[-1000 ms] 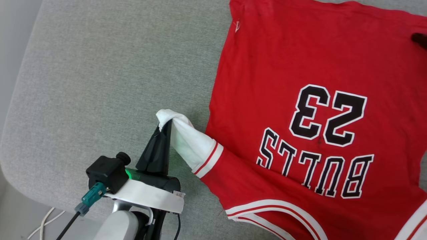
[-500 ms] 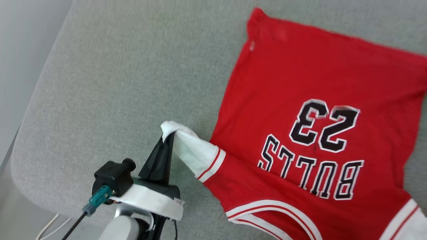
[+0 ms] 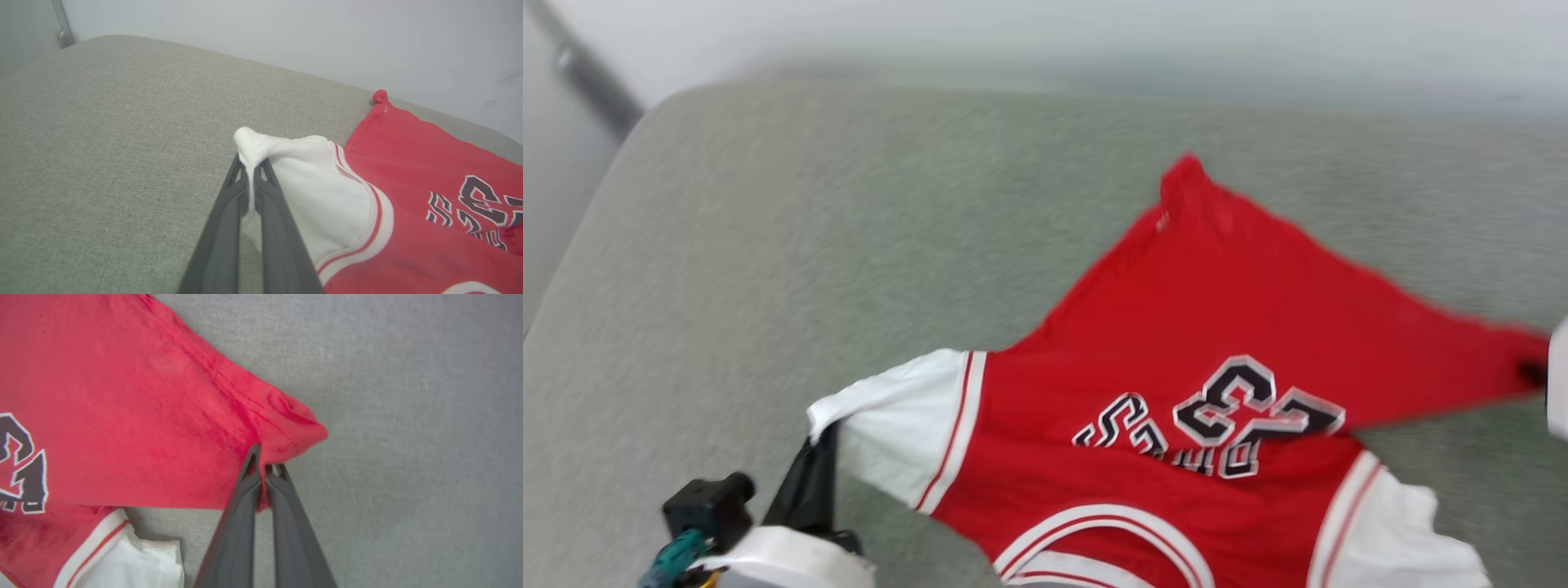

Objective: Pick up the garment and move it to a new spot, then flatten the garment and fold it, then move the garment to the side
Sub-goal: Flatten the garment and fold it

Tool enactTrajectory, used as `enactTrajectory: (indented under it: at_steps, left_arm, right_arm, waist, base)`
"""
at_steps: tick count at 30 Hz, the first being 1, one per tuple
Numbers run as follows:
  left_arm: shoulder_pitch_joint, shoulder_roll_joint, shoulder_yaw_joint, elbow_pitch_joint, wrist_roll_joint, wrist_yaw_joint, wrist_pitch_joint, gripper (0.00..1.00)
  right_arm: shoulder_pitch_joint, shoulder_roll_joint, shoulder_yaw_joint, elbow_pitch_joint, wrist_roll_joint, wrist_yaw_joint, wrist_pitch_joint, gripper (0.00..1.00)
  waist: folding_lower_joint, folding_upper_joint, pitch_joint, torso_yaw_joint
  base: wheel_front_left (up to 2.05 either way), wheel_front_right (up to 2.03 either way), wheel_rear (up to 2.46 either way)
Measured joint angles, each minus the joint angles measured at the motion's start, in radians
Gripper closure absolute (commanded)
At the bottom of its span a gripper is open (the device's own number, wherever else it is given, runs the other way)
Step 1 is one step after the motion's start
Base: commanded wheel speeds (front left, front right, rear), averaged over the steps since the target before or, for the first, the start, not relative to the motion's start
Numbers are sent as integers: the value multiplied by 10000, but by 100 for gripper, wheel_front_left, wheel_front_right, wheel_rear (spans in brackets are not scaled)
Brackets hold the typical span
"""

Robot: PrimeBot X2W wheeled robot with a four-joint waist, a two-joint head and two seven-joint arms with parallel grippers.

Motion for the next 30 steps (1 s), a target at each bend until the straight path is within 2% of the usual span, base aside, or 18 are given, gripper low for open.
enactTrajectory:
  at_steps: [7, 13, 14, 15, 16, 19, 23, 25, 26, 27, 28, 30]
  left_arm:
    - [790, 456, 656, -192, -293, 476, 286, 100]
    - [1081, 654, 809, -226, -451, 617, 548, 100]
    - [1116, 686, 805, -234, -447, 629, 614, 100]
    - [1135, 734, 784, -232, -418, 665, 681, 100]
    - [1136, 755, 780, -249, -416, 711, 706, 100]
    - [1144, 755, 755, -326, -420, 721, 775, 100]
    - [1152, 779, 717, -424, -420, 754, 819, 100]
    - [1146, 807, 669, -537, -414, 796, 884, 100]
    - [1146, 807, 669, -537, -414, 796, 884, 100]
    - [1142, 815, 650, -571, -405, 796, 886, 100]
    - [1098, 832, 623, -660, -339, 800, 895, 100]
    - [970, 830, 571, -771, -290, 803, 882, 100]
  right_arm:
    - [3589, 351, -851, -1894, 86, 0, 46, 100]
    - [6262, 1595, -1327, -2750, 50, 0, 165, 100]
    - [6519, 1902, -1421, -2817, 105, -2, 94, 84]
    - [6735, 2155, -1427, -2876, 79, -2, -59, 49]
    - [6942, 2355, -1427, -2907, 73, 0, -192, 0]
    - [7200, 2838, -1613, -3057, 69, -2, -1193, 0]
    - [7138, 3007, -1971, -3254, -280, -4, -3022, 0]
    - [6556, 3012, -2290, -3367, -660, -6, -4934, 0]
    - [6556, 3012, -2290, -3367, -660, -6, -4934, 0]
    - [6308, 3018, -2360, -3359, -754, -2, -5545, 0]
    - [5785, 2982, -2372, -3279, -867, -2, -6723, 0]
    - [5250, 2821, -2326, -3012, -988, -4, -7499, 0]
  waist:
    - [-1, 0, -797, -1228]
    - [-1, 0, -1181, -2102]
    - [-1, 0, -1206, -2212]
    - [-1, 0, -1220, -2309]
    - [-1, 0, -1229, -2389]
    - [-1, 0, -1217, -2528]
    - [0, 0, -1167, -2578]
    - [0, 0, -1121, -2576]
    - [0, 0, -1121, -2576]
    - [0, 0, -1096, -2555]
    - [0, 0, -1031, -2512]
    - [0, 0, -955, -2426]
  base:
    - [0, 0, 0]
    - [0, 0, 0]
    - [0, 0, 0]
    - [0, 0, 0]
    - [0, 0, 0]
    - [0, 0, 0]
    - [0, 0, 0]
    - [0, 0, 0]
    - [0, 0, 0]
    - [0, 0, 0]
    - [0, 0, 0]
    - [0, 0, 0]
